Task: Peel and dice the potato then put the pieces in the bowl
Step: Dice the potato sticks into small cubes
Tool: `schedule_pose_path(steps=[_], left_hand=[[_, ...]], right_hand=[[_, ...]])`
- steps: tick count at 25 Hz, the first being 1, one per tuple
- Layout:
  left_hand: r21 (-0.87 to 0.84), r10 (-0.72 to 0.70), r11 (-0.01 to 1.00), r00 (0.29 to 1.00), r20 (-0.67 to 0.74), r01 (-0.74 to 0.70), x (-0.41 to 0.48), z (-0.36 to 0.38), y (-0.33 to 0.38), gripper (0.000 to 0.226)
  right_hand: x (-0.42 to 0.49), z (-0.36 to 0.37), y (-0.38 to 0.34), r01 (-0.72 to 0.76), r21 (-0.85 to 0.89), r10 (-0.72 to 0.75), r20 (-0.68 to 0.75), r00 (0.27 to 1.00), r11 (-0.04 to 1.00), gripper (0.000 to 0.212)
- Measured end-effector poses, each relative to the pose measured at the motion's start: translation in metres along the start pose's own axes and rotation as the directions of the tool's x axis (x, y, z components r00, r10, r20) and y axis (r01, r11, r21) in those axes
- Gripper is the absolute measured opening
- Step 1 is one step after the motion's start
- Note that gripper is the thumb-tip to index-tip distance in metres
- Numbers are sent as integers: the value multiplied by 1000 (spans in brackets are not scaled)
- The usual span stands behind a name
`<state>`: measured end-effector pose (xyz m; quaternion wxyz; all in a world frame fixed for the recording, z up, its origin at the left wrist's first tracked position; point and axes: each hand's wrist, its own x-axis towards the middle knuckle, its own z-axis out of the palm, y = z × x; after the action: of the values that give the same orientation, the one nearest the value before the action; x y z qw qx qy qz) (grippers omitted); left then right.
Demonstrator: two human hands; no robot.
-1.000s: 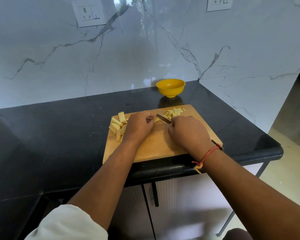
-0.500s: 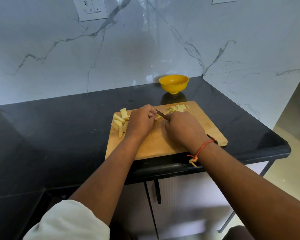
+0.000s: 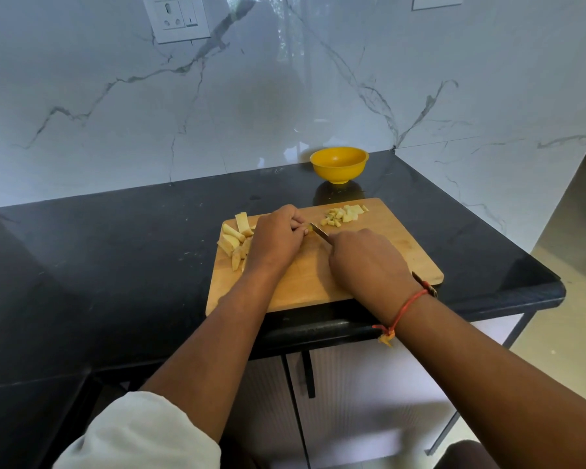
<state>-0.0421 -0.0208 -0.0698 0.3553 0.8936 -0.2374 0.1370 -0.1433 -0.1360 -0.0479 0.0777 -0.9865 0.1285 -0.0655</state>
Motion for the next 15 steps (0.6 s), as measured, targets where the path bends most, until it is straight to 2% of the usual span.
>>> schedule_pose_path(steps=[8,11,15], left_hand=[[-39,2,999,1000,-14,-3,0,-1,-1,15],[-34,13,999,999,-42,-15,-1,-2,-1,18],[-46,5,999,999,-43,-6,-2,-3,0,19]], right_hand=[[-10,-9,15,32,-91,-35,-31,999,995,40],[-3,-7,18,8,-28,-10,-49,999,1000,41],[-1,-5,13,30,82,-18,-145,989,996,38]])
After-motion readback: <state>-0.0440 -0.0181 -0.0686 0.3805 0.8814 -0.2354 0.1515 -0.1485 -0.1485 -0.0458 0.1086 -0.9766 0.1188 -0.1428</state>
